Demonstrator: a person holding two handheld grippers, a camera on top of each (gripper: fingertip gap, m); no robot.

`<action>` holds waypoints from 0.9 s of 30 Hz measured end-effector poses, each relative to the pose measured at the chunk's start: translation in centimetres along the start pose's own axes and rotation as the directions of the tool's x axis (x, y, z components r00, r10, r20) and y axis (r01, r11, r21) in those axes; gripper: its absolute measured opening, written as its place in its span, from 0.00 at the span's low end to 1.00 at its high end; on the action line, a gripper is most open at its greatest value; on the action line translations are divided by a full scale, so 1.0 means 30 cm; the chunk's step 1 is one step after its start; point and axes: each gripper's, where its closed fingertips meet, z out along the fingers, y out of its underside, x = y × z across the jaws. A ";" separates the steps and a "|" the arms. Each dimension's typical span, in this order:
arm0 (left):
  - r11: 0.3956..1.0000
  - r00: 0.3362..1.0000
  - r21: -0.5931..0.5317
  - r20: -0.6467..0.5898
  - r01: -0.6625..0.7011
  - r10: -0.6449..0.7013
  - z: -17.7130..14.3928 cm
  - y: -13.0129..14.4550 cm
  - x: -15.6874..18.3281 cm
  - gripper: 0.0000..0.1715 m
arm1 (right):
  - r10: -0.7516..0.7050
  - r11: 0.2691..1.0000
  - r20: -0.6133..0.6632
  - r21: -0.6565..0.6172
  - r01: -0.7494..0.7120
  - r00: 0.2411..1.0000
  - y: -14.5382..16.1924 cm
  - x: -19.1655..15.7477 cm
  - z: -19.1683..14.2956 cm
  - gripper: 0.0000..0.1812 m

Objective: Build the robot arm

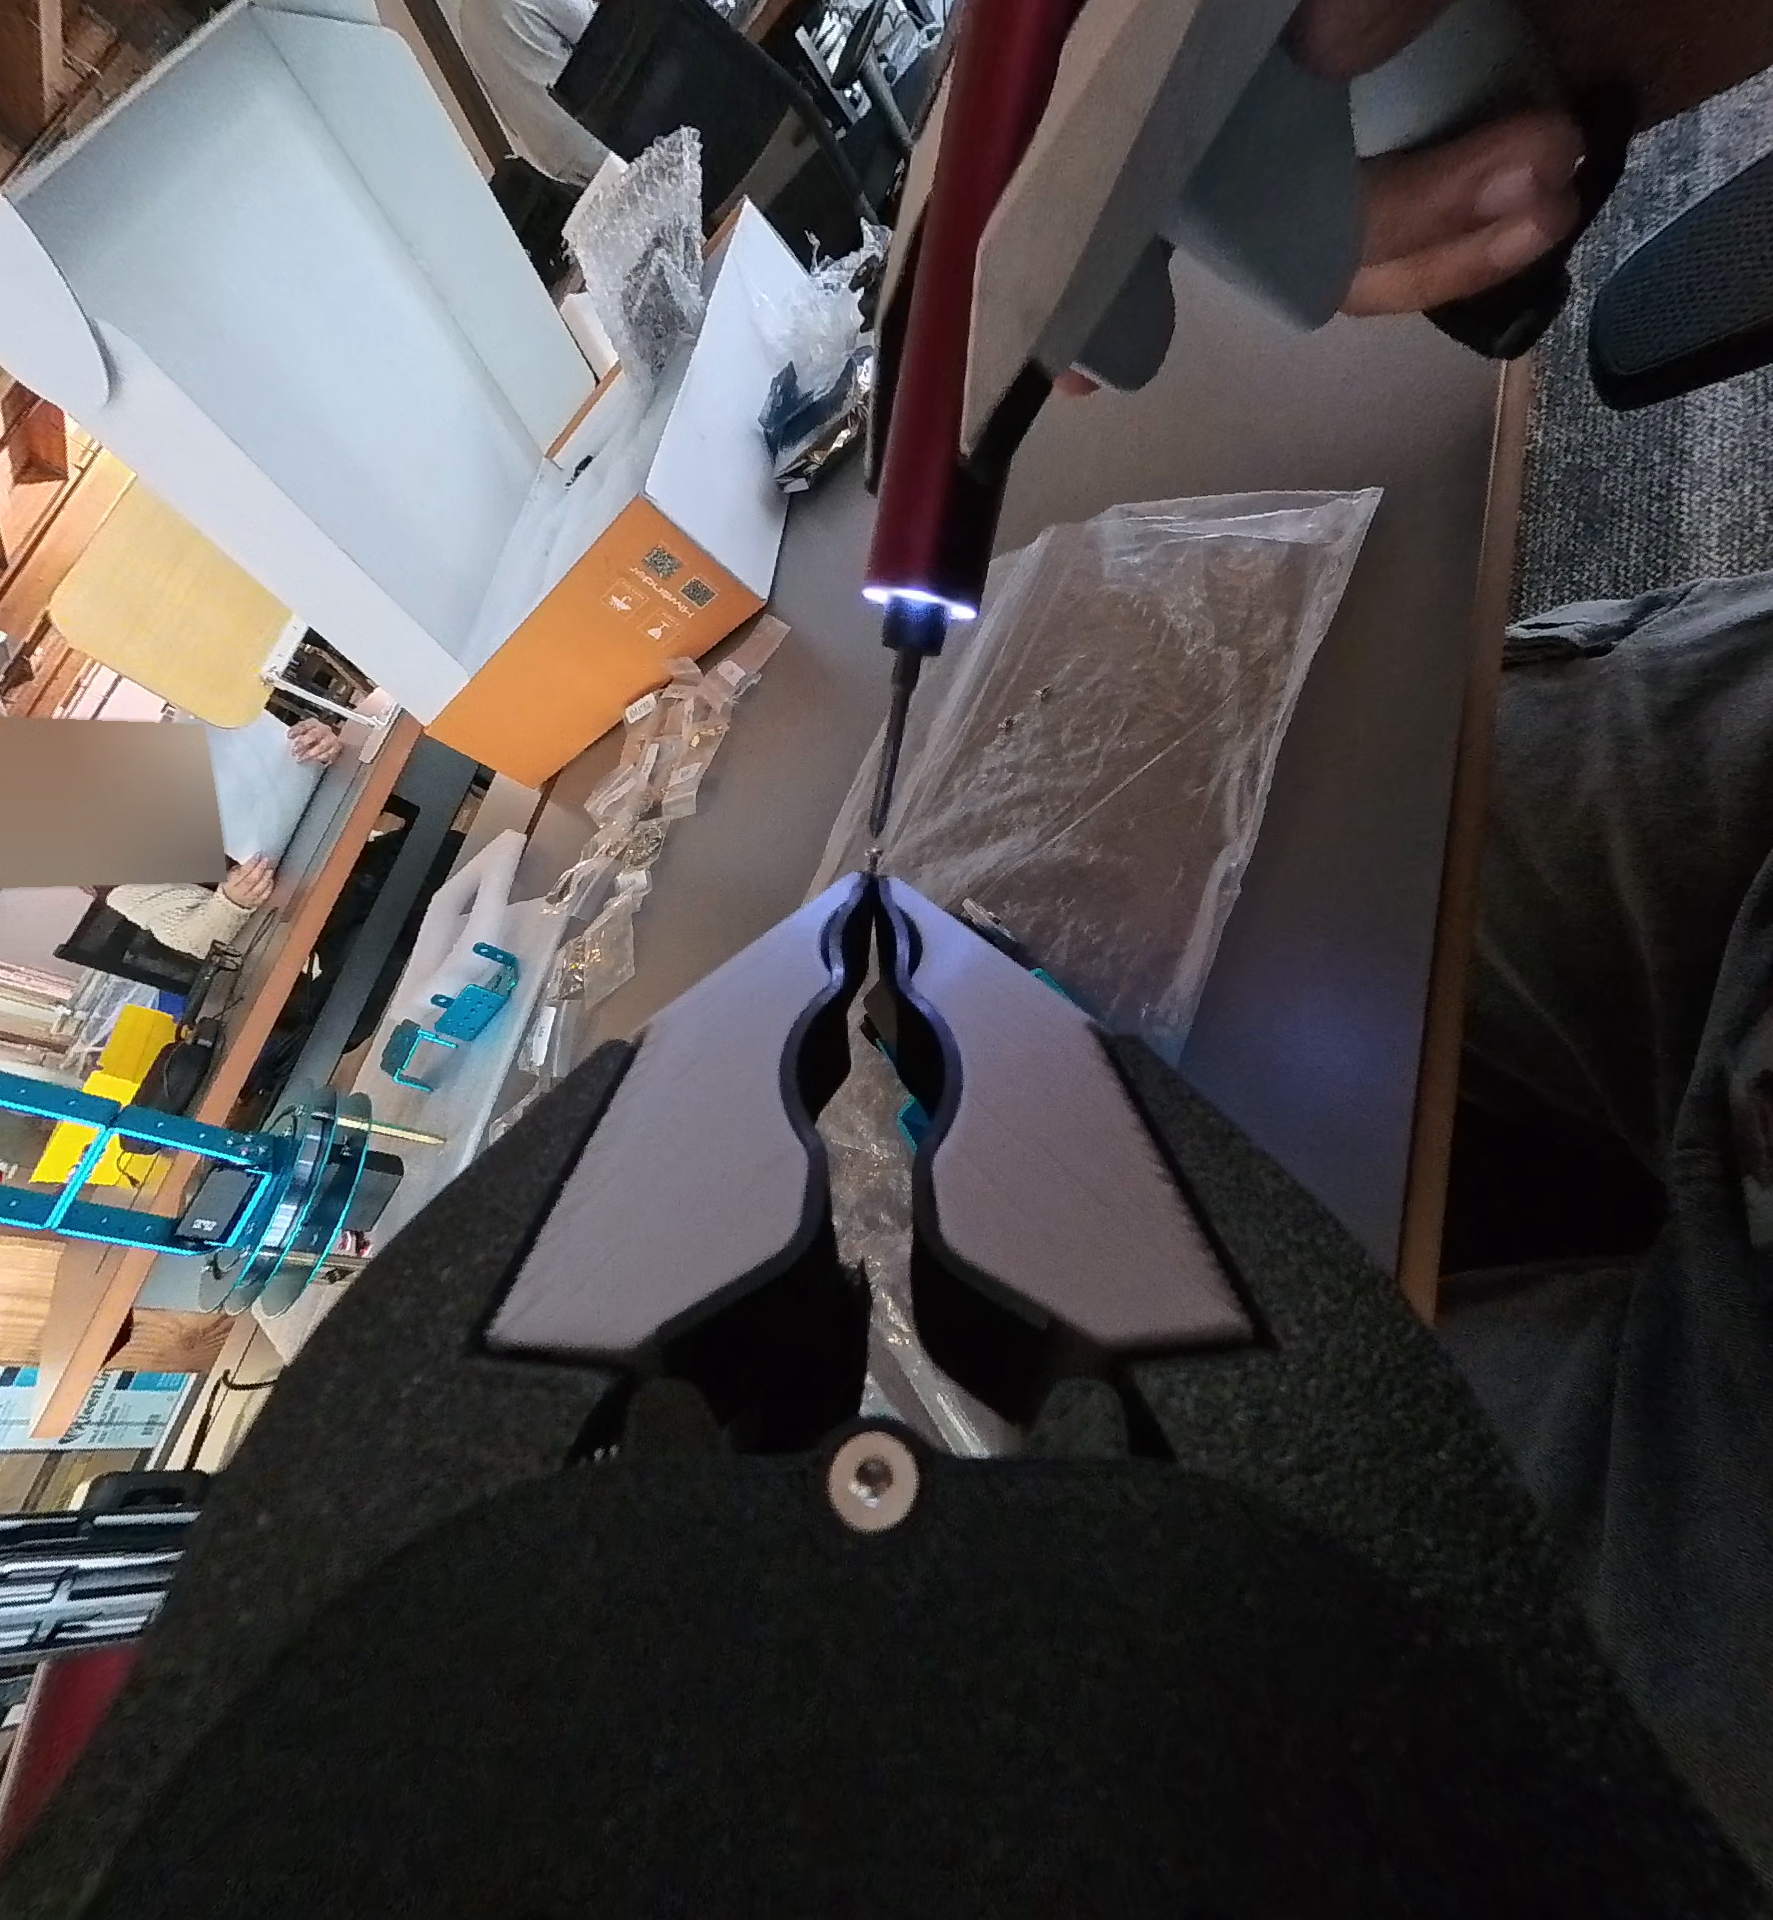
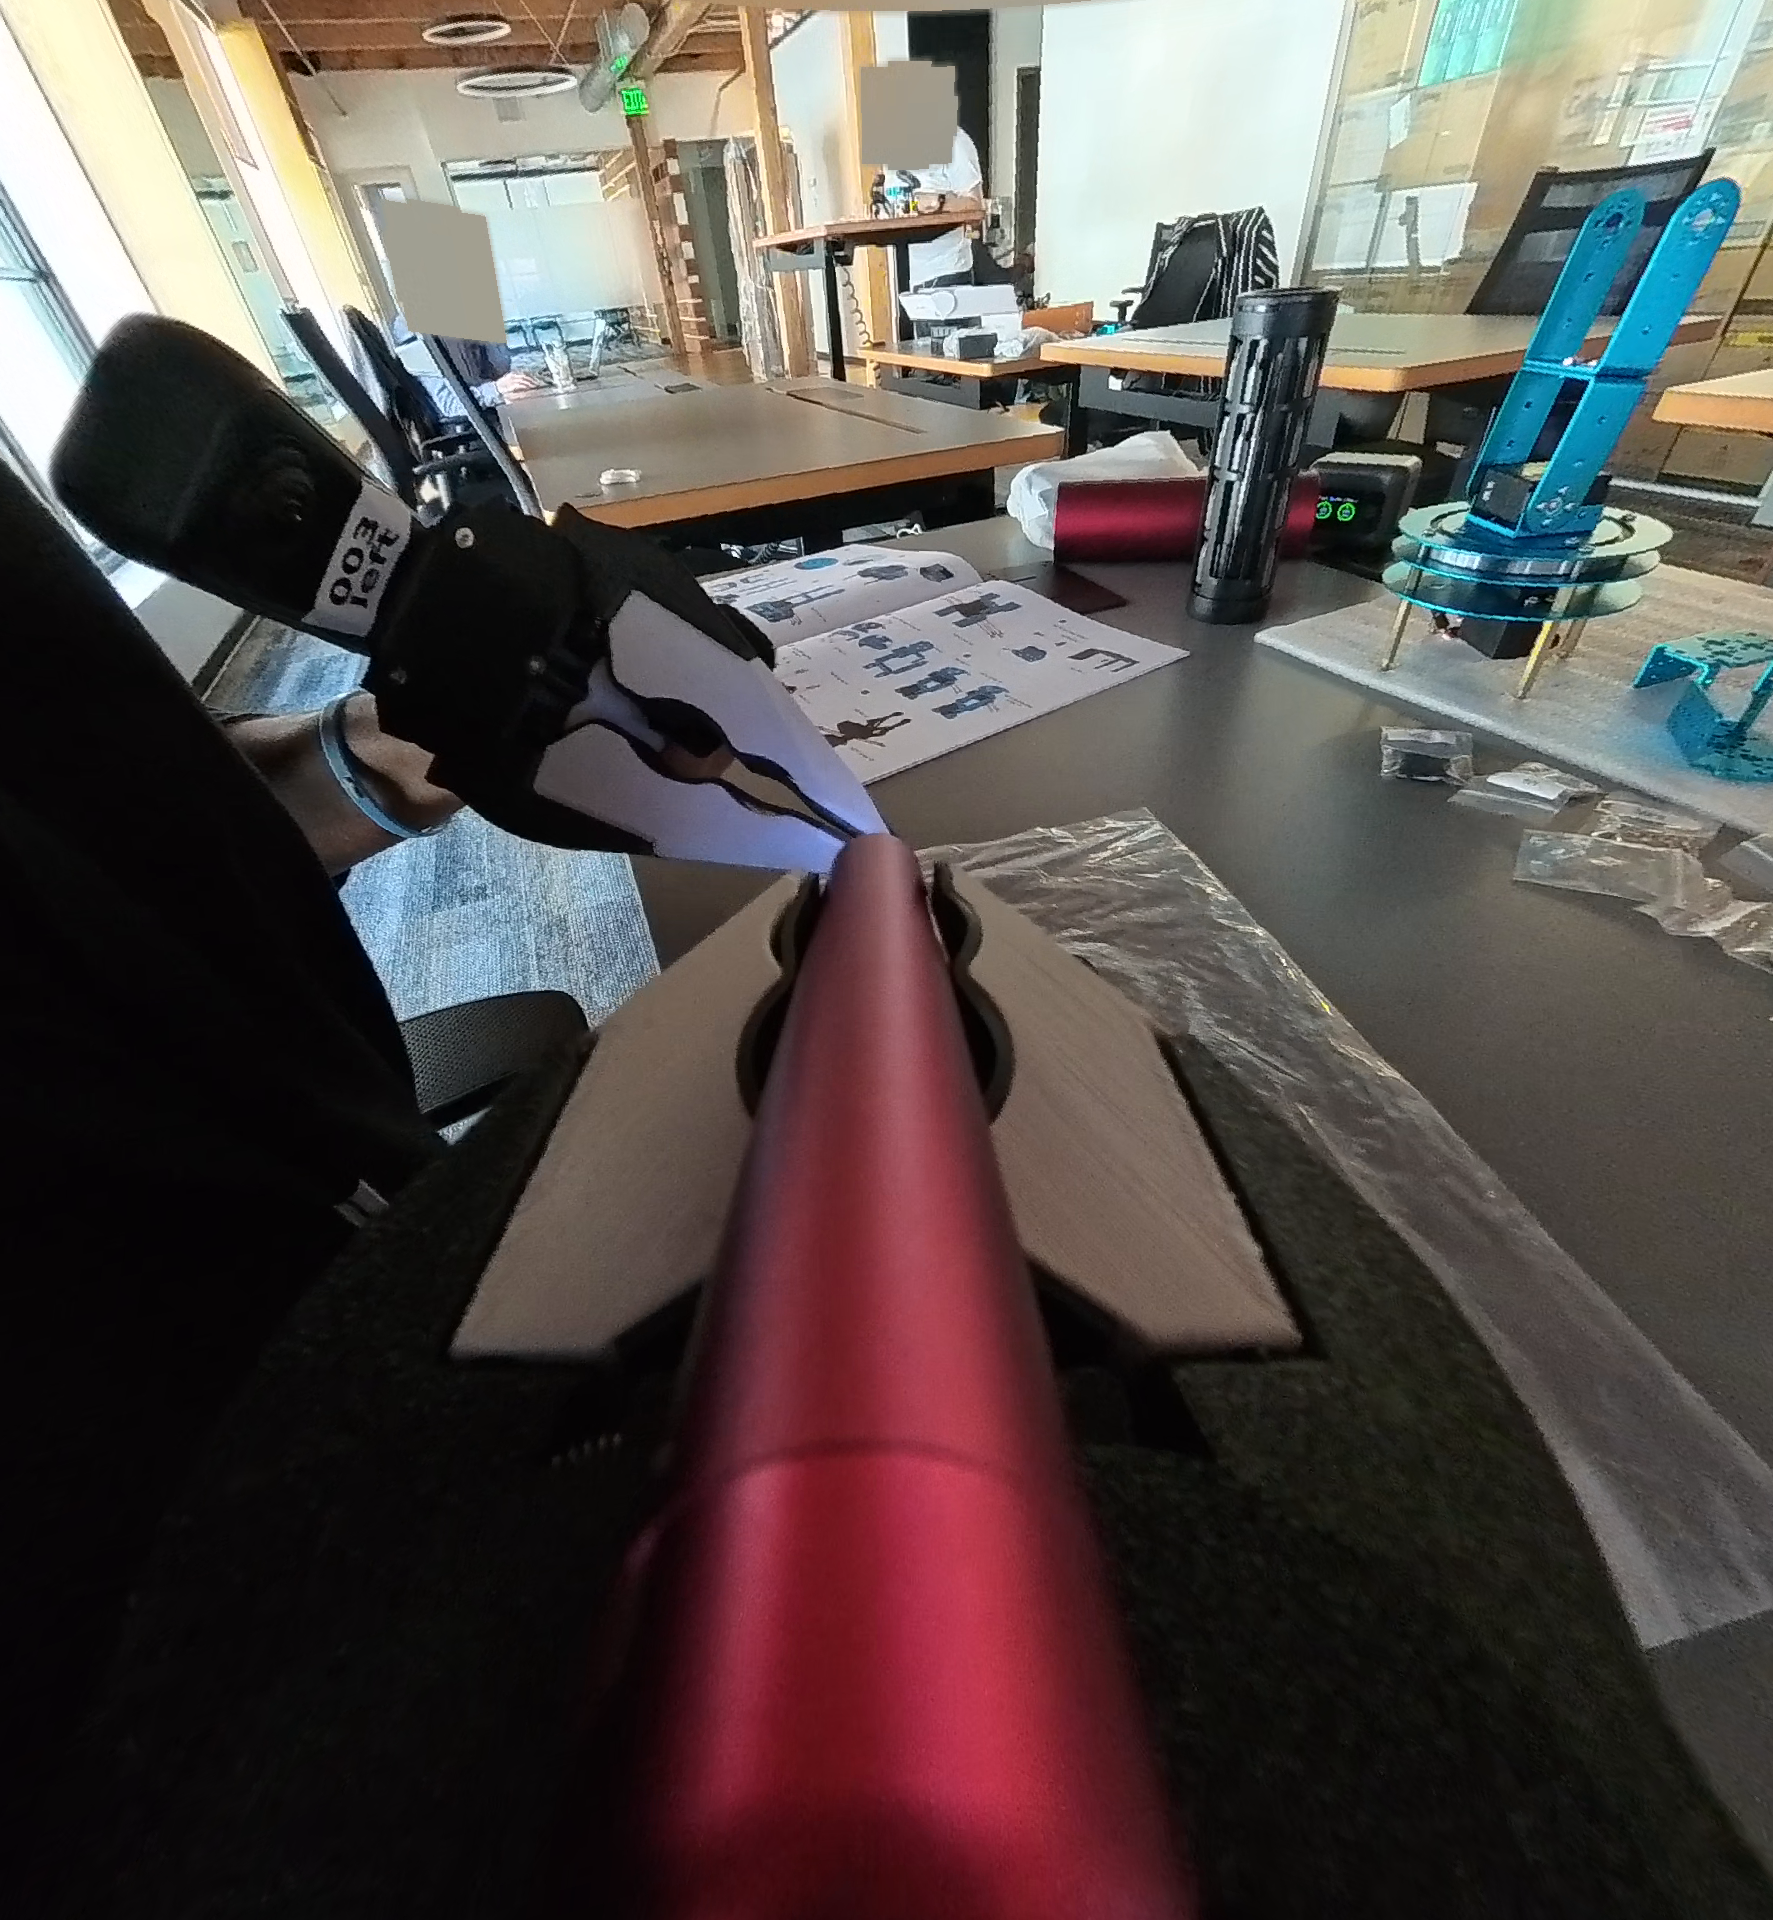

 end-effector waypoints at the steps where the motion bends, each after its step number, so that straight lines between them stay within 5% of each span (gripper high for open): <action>1: 1.000 1.000 -0.001 -0.003 0.001 -0.001 0.000 0.000 0.001 0.00 | 0.001 1.000 0.000 0.000 -0.001 1.000 0.001 0.000 0.000 0.13; 22: 0.999 0.998 -0.014 0.026 -0.048 0.049 0.001 0.003 0.001 0.00 | -0.001 1.000 0.003 -0.015 0.001 1.000 0.008 -0.002 0.005 0.13; 27: 0.995 0.994 -0.017 0.046 -0.102 0.103 0.006 -0.007 0.010 0.10 | -0.008 1.000 0.014 -0.020 0.008 1.000 0.010 -0.013 0.012 0.12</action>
